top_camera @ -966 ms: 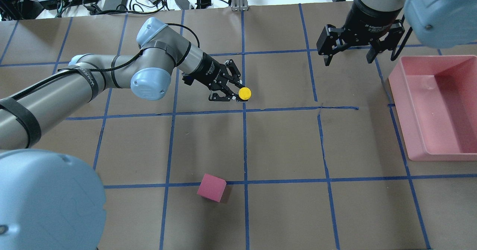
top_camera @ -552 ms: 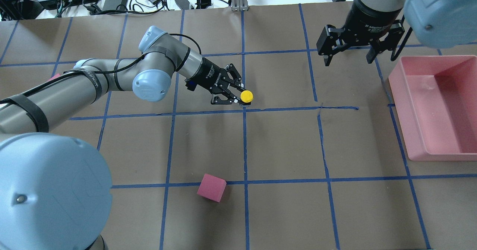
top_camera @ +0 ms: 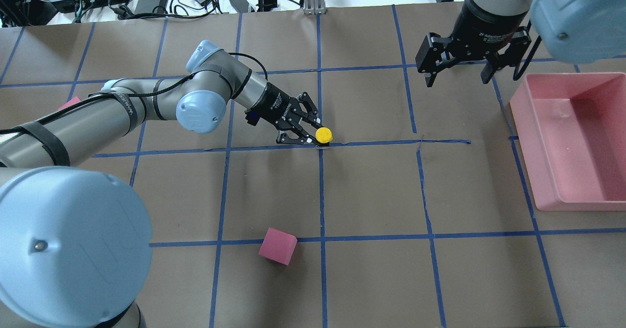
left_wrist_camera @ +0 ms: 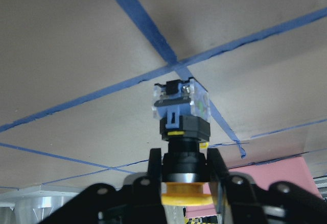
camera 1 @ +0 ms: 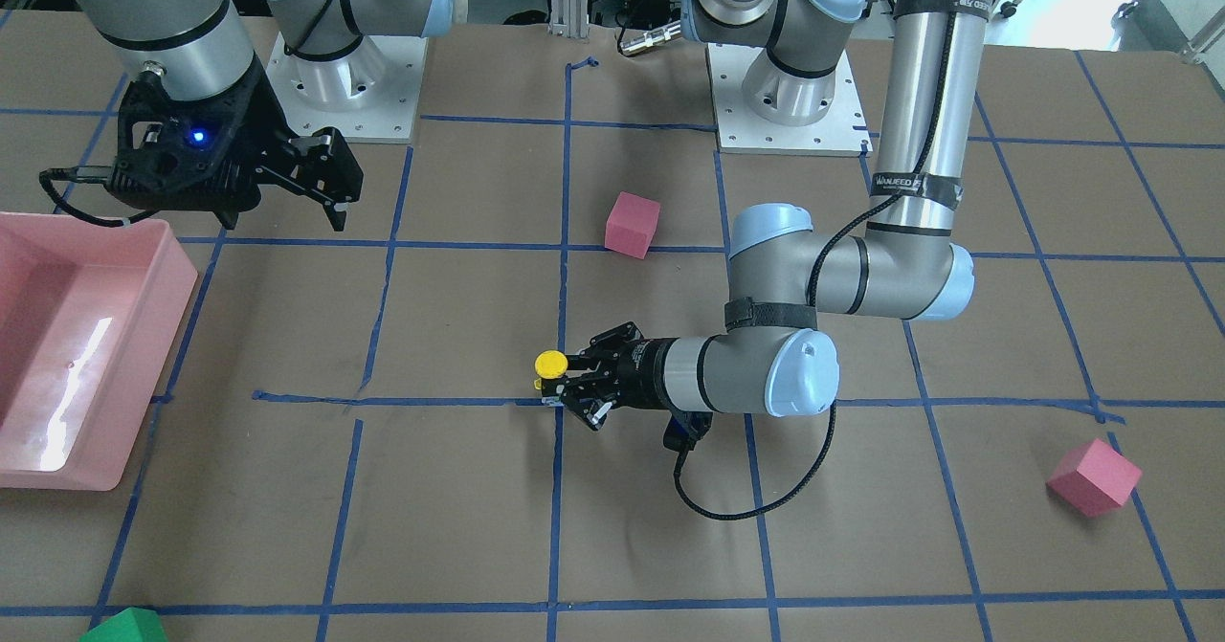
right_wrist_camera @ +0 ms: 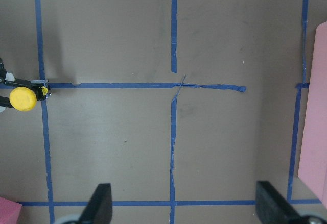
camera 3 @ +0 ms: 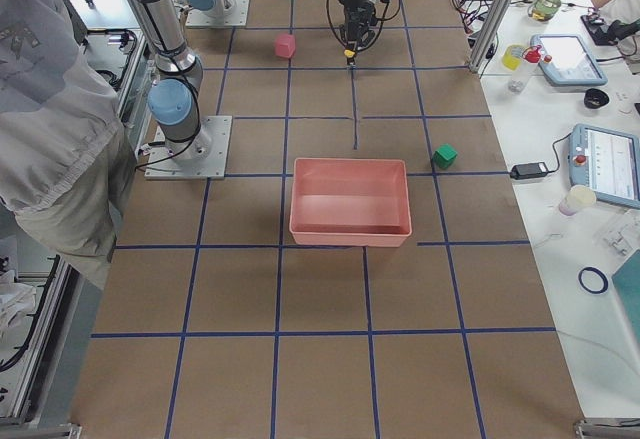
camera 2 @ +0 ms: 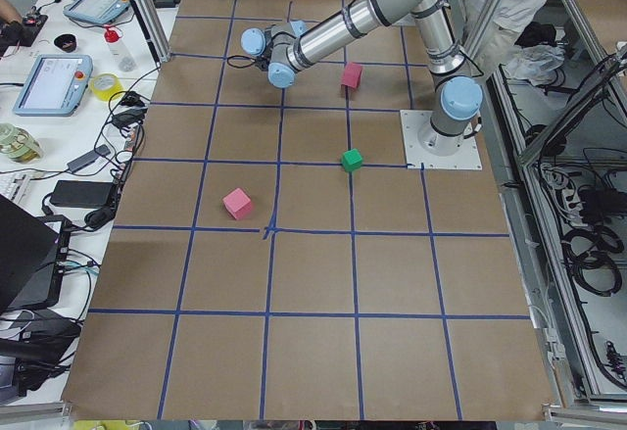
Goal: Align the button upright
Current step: 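Lower the button upright onto the table with the left gripper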
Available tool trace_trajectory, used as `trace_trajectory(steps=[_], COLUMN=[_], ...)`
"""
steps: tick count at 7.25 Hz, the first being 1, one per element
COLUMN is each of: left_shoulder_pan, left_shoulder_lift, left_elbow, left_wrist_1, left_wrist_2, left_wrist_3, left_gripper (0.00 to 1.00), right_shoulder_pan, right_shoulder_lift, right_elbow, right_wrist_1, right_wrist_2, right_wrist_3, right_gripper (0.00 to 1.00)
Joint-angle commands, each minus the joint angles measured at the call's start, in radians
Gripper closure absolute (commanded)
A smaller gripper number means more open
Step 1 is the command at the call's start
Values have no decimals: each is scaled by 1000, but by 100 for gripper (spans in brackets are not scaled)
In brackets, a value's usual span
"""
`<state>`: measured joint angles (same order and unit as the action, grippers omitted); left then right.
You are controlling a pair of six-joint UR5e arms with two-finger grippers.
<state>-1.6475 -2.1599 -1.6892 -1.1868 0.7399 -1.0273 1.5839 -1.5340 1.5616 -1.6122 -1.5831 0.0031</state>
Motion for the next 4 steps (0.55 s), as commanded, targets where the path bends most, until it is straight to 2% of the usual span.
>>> trace_trajectory(steps=[1,2,4], left_shoulder_pan=[0,0,2], left_shoulder_lift=[-17,-15,29], left_elbow=[0,0,16], left_wrist_1=[1,6,9], left_wrist_2=[3,4,30], left_wrist_3=[1,7,9], left_gripper=[84,1,0], right_shoulder_pan=[-1,-1,-1], right_shoulder_lift=[0,0,0], right_elbow=[0,0,0], right_wrist_1=[0,0,0], right_wrist_2=[0,0,0], right_wrist_3=[0,0,0], right_gripper=[0,0,0])
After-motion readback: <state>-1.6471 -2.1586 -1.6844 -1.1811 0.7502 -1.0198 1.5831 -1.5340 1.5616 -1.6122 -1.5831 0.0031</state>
